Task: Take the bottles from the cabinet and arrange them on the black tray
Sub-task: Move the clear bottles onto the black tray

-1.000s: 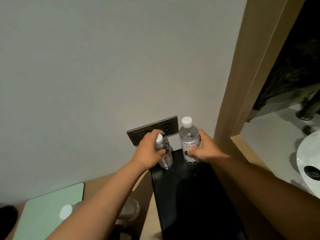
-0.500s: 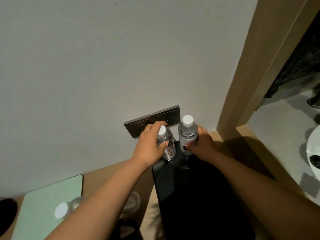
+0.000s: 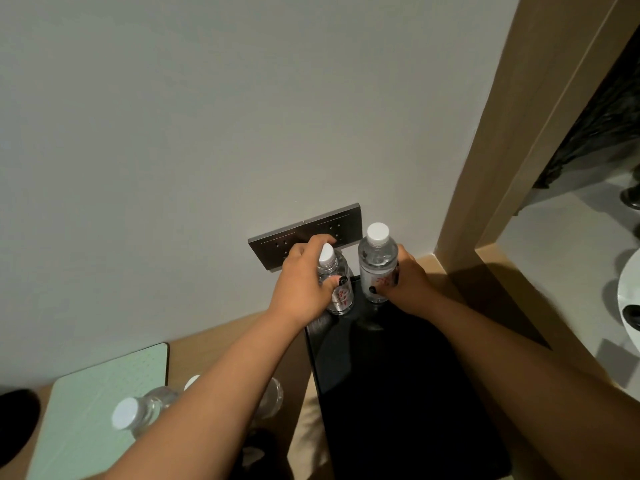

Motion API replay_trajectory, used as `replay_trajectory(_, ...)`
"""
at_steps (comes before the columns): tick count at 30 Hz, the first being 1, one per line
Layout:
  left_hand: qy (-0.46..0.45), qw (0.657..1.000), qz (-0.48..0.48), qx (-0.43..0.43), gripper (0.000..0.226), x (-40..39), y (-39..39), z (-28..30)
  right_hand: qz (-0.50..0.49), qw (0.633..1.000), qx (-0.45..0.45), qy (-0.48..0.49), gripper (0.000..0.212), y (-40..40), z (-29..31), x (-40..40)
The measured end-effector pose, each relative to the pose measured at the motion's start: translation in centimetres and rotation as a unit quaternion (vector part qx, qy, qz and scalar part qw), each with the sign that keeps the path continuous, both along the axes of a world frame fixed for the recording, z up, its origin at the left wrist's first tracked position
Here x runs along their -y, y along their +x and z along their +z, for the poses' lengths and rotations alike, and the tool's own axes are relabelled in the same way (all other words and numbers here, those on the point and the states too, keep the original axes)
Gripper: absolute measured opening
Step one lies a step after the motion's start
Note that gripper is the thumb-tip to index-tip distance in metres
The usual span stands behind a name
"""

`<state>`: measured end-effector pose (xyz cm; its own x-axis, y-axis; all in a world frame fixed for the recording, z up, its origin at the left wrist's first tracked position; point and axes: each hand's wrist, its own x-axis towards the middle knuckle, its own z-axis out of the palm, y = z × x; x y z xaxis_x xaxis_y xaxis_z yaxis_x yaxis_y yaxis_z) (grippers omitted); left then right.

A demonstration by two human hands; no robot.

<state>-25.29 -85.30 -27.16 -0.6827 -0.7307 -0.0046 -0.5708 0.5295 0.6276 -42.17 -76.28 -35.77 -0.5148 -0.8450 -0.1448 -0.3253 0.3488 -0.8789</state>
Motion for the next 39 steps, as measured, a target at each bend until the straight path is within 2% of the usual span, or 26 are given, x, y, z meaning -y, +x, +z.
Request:
replay_trajectory(8, -0.003, 1.000, 0.003, -0.007, 0.059, -0.1, 0.1, -0.1, -0.011, 1.000, -0.014, -0.017, 0.069, 0.2, -0.6, 0.2)
replay_trajectory(18, -0.018, 1.000, -0.001, -0.006, 0.065, -0.1, 0.2, -0.4, -0.009, 1.000, 0.017, 0.010, 0.068, 0.4, 0.5, -0.3)
replay_trajectory(21, -0.026, 1.000, -0.006, 0.001, 0.069, -0.2, 0.4, -0.6, -0.007, 0.998, 0.019, 0.054, 0.079, 0.2, 1.7, -0.4)
replay_trajectory(25, -0.017, 0.999, -0.026, 0.014, 0.077, 0.0, 0.9, -0.4, -0.076, 0.993, 0.021, 0.083, 0.094, 1.3, 3.1, -1.9)
replay_trajectory(29, 0.019, 0.999, -0.033, -0.005, 0.084, -0.1, 1.8, 0.1, -0.082, 0.992, -0.027, 0.090, 0.084, 4.2, 3.8, -4.8)
replay_trajectory(32, 0.018, 1.000, -0.007, -0.018, 0.081, -0.3, 3.5, 0.8, -0.061, 0.991, -0.053, 0.104, 0.074, 6.7, 5.1, -6.2)
replay_trajectory(39, -0.015, 0.997, 0.041, -0.062, 0.042, -1.1, 12.7, 4.1, 0.023, 0.994, -0.075, 0.069, 0.042, 13.3, 9.9, -5.7)
